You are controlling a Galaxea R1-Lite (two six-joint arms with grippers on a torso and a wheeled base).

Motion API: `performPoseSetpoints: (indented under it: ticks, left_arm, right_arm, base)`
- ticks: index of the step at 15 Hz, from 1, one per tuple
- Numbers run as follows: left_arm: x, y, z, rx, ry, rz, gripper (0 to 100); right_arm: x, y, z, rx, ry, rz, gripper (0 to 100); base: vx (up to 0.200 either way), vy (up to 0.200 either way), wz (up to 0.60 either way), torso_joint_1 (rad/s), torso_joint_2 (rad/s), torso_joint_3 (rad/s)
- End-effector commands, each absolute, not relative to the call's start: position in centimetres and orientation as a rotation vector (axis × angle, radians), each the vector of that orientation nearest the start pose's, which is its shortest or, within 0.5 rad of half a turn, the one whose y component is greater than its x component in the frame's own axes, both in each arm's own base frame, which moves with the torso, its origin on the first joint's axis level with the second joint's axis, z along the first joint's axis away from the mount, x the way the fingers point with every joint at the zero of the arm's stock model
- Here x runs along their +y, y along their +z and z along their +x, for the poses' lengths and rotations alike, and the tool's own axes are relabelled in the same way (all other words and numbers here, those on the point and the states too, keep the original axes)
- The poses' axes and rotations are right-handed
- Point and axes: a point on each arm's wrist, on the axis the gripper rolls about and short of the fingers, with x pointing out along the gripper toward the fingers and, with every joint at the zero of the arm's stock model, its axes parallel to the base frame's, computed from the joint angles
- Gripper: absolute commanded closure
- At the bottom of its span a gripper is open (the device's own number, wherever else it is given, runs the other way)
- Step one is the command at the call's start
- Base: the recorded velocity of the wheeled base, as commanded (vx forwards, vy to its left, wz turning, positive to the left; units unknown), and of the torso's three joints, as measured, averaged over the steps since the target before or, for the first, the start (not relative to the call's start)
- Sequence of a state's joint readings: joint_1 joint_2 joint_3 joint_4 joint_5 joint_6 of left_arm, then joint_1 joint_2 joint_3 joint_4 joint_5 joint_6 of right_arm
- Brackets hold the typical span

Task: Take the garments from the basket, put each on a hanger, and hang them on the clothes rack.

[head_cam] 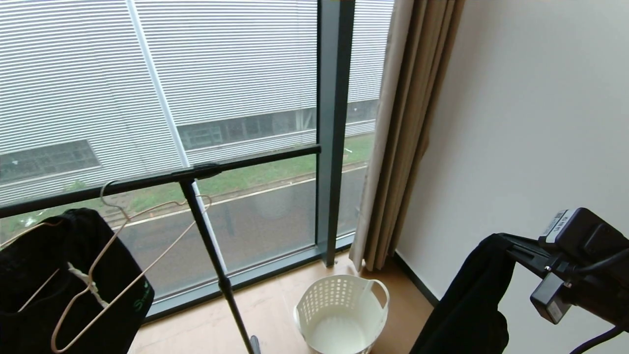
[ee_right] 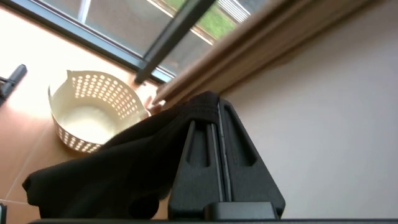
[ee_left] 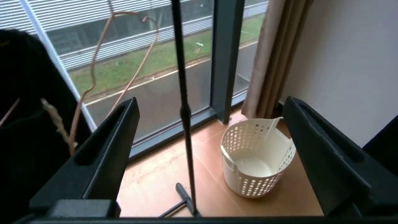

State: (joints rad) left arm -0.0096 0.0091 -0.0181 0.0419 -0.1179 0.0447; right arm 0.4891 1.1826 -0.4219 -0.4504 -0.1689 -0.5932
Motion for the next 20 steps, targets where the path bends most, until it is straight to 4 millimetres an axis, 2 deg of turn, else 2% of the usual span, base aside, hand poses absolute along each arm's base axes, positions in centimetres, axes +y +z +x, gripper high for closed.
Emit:
performPoseSetpoints:
  ticks: [1,5,11,13,18,20]
  left_arm:
    - [-0.24,7.66,-2.36,0.031,-0.128,0.043,0]
    - [-0.24,7.66,-2.36,0.031,-0.128,0.036,0]
    - [-0.24,7.66,-2.36,0.031,-0.128,0.038,0]
    - [-0.24,7.66,-2.36,0.031,-0.127,0.043,0]
    - [-0.24,7.66,-2.36,0.031,-0.126,0.041,0]
    - [-0.24,7.66,-2.36,0.031,-0.128,0.043,0]
  right_arm:
    - [7.31,18.05,14.53,0.194,0.398,-0.685,100]
    - [7.33,18.02,14.56,0.195,0.400,-0.685,100]
    - [7.31,18.02,14.52,0.193,0.400,-0.685,100]
    - [7.31,18.01,14.52,0.195,0.400,-0.685,100]
    - [7.30,18.01,14.52,0.195,0.399,-0.686,100]
    - [7.32,17.87,14.54,0.201,0.400,-0.687,100]
  base:
    - [0.000,0.000,0.60,0.002,0.00,-0.002]
    - [-0.150,0.000,0.15,0.002,0.00,0.002]
    - [0.000,0.200,0.00,-0.007,0.00,0.002]
    - [-0.200,0.200,0.00,0.019,0.00,-0.005]
    - [-0.200,0.000,0.00,0.003,0.01,0.001]
    - [-0.100,0.000,0.60,0.002,0.00,0.005]
